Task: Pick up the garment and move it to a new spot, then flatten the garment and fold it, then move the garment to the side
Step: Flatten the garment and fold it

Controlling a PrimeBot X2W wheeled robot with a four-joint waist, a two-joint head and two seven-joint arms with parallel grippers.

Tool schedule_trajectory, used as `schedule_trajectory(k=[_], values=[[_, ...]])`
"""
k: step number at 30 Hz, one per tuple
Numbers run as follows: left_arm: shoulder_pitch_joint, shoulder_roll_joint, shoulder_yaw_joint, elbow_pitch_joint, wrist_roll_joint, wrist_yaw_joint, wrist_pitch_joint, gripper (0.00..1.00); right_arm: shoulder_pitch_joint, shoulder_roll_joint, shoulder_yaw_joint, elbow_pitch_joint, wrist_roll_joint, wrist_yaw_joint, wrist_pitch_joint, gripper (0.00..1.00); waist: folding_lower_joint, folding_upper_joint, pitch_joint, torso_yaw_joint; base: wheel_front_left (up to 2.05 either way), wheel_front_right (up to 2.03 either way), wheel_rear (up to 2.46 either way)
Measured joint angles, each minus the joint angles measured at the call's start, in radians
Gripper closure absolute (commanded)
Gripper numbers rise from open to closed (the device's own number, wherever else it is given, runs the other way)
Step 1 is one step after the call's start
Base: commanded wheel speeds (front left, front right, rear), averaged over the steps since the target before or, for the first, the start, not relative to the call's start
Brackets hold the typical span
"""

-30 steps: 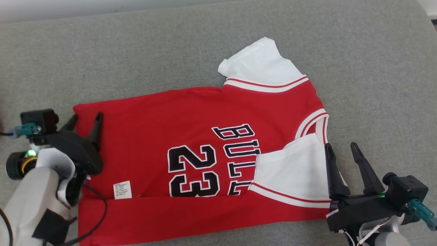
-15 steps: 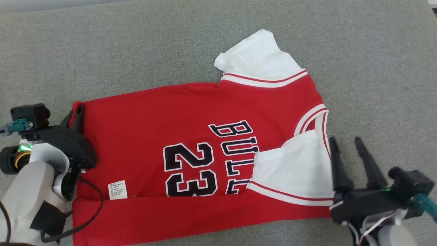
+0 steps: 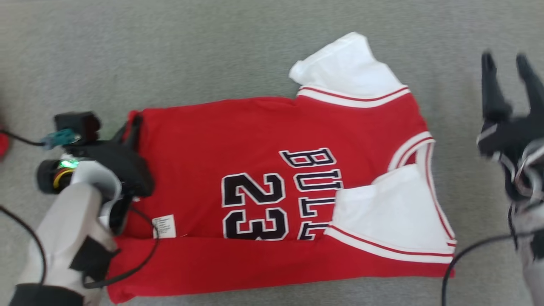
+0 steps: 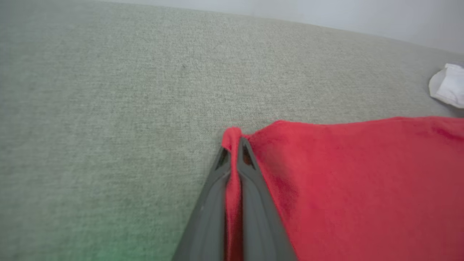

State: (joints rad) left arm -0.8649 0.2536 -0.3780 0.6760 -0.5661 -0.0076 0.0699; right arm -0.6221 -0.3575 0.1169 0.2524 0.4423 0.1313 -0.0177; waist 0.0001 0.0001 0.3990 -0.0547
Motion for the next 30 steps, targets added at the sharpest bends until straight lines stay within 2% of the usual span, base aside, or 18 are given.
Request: schedule_trajectory(k=[5,12,22,23,24,25,28,30], values=[[-0.033,-0.049,-0.035,-0.008,0.005,-0.009,0.002,1.0,-0.168,-0.063,0.1,0.154,0.066,0.0,0.022,0.0,0.0001,0.0,0.021,0.053,0.0,0.0,0.0],[-0.099,-0.117,-0.078,-0.022,0.013,-0.035,0.001,1.0,-0.356,-0.129,0.284,0.317,0.161,0.0,0.106,0.0,0.0001,0.0,0.069,0.136,0.0,0.0,0.0],[-0.161,-0.154,-0.104,-0.027,0.019,-0.048,-0.033,1.0,-0.487,-0.18,0.52,0.409,0.306,0.0,0.207,0.0,0.0001,0.0,0.154,0.215,0.0,0.0,0.0],[-0.165,-0.157,-0.106,-0.026,0.019,-0.05,-0.038,1.0,-0.498,-0.195,0.553,0.41,0.335,0.0,0.214,0.02,-0.0001,-0.0001,0.162,0.223,0.0,0.0,0.0],[-0.167,-0.157,-0.106,-0.025,0.019,-0.052,-0.04,1.0,-0.505,-0.203,0.568,0.41,0.349,0.0,0.22,0.87,-0.0001,-0.0002,0.165,0.225,0.0,0.0,0.0],[-0.168,-0.155,-0.106,-0.024,0.019,-0.052,-0.042,1.0,-0.51,-0.21,0.582,0.41,0.358,0.0,0.219,1.0,-0.0001,-0.0002,0.165,0.224,0.0,0.0,0.0],[-0.169,-0.144,-0.103,-0.019,0.018,-0.052,-0.046,1.0,-0.514,-0.221,0.621,0.403,0.387,0.0,0.2,1.0,-0.0001,-0.0001,0.161,0.216,0.0,0.0,0.0],[-0.169,-0.121,-0.11,-0.018,0.043,-0.035,-0.051,1.0,-0.514,-0.225,0.638,0.386,0.42,0.0,0.176,1.0,0.0,-0.0001,0.155,0.209,0.0,0.0,0.0]])
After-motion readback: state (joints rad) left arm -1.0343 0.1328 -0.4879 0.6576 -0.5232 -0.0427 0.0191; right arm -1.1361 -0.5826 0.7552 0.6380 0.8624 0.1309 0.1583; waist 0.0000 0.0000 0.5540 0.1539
